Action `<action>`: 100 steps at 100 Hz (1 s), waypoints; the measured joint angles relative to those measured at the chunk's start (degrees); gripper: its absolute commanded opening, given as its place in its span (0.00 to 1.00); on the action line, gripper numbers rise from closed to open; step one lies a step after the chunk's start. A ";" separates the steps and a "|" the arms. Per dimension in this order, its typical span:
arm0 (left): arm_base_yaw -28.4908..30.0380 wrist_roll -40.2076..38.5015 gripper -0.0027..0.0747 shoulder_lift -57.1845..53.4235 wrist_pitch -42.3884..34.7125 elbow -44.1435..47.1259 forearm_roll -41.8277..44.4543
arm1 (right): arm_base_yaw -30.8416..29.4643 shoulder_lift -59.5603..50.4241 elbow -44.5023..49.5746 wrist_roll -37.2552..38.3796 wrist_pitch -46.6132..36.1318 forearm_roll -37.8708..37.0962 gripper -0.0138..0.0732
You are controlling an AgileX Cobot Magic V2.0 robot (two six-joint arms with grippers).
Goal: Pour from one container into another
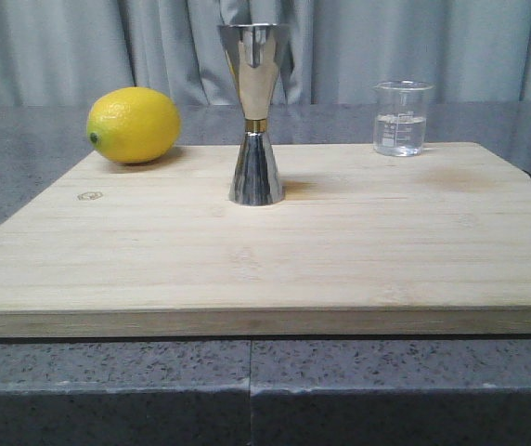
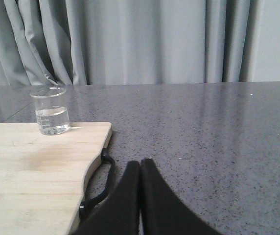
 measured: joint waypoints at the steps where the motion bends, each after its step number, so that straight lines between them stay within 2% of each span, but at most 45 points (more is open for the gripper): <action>1: 0.00 0.00 0.01 0.00 -0.10 0.00 0.00 | 0.00 0.00 0.00 0.00 0.00 0.00 0.08; 33: 0.00 0.00 0.01 0.00 -2.63 0.00 0.00 | 0.00 0.00 0.00 0.00 -0.69 0.00 0.08; 45: 0.00 -0.74 0.01 0.00 -6.91 0.00 -1.45 | 0.00 0.00 0.00 0.00 -1.02 0.00 0.08; 59: 0.00 -1.57 0.01 0.00 -9.97 -0.35 -5.27 | 0.00 0.00 -1.56 0.00 3.59 0.00 0.08; 79: 0.00 -1.57 0.01 0.57 -0.06 -9.02 -6.10 | 0.00 1.86 -10.41 0.00 10.56 0.00 0.08; 100: 0.00 -1.57 0.01 9.25 10.61 -22.15 -5.51 | 0.00 11.25 -21.23 0.00 14.10 -0.12 0.08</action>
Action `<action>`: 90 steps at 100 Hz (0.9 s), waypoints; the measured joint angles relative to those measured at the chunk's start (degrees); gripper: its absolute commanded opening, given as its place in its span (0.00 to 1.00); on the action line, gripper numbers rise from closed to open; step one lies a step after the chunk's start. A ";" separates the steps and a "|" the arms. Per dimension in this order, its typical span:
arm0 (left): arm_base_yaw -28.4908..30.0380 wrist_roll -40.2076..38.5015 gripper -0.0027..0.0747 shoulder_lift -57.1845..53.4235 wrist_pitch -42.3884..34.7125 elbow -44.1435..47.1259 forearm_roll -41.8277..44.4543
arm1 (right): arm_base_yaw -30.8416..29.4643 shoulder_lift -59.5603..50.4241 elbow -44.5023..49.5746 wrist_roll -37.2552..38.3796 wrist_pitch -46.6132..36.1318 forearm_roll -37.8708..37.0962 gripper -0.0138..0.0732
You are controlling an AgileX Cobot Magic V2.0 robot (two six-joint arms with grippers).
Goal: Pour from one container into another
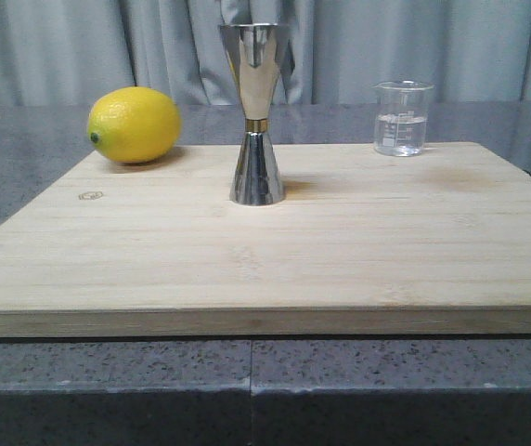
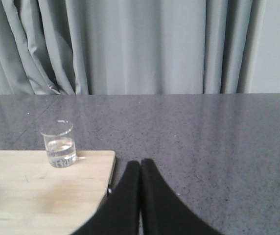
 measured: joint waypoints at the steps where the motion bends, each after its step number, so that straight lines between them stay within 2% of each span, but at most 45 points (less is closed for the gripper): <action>1: 0.00 0.00 0.01 0.71 0.51 -0.40 0.06 | 0.00 0.34 -0.68 0.00 0.00 0.00 0.08; 23: 0.00 0.00 0.01 9.04 2.49 -9.16 0.66 | 0.00 8.25 -8.52 0.00 0.13 -0.07 0.08; 90: 0.00 0.00 0.01 10.23 1.67 -9.71 0.75 | 0.00 9.20 -8.93 -0.07 -0.33 -0.07 0.08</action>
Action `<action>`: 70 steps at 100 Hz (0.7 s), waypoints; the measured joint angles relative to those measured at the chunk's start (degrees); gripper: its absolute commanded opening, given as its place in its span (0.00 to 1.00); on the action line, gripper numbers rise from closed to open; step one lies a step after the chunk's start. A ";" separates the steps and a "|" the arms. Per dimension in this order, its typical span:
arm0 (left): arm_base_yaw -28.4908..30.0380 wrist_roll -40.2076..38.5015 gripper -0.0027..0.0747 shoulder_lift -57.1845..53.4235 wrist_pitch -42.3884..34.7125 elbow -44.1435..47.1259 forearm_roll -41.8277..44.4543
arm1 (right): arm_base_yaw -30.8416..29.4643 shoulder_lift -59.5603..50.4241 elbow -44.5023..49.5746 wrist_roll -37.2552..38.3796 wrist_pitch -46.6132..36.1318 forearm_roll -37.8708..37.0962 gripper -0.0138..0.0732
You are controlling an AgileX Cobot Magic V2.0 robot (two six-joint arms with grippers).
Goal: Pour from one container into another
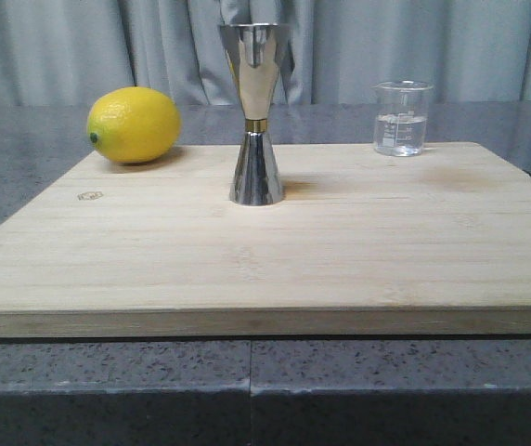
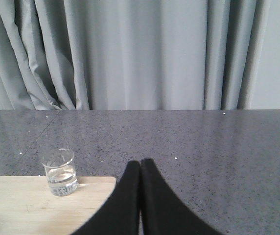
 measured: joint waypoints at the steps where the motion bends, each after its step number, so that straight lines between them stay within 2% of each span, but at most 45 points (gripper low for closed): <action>1: 0.00 0.00 0.01 0.00 0.00 0.00 0.00 | 0.00 0.00 0.00 0.00 0.00 0.00 0.08; 8: 0.00 0.00 0.02 0.00 0.00 0.00 0.00 | 0.00 0.00 0.00 0.00 0.00 0.00 0.11; 14: 0.00 0.00 0.07 0.00 0.00 0.00 0.00 | 0.00 0.00 0.00 0.00 0.00 0.00 0.20; 24: 0.00 0.00 0.33 0.00 0.00 0.00 0.13 | 0.00 0.00 0.00 0.00 0.00 -0.05 0.43; 32: 0.00 0.00 0.60 0.00 0.00 0.00 1.02 | 0.00 0.00 0.00 0.00 0.00 -0.14 0.61; 36: 0.00 0.00 0.71 0.00 0.00 0.00 1.44 | 0.00 0.00 0.00 0.00 0.00 -0.14 0.66; 41: 0.00 0.00 0.78 0.00 0.00 0.00 1.96 | 0.00 0.00 0.00 0.00 0.00 -0.14 0.71; 70: 0.00 0.00 0.79 0.25 -0.10 0.00 2.70 | 0.00 0.00 0.00 0.00 0.00 -0.18 0.71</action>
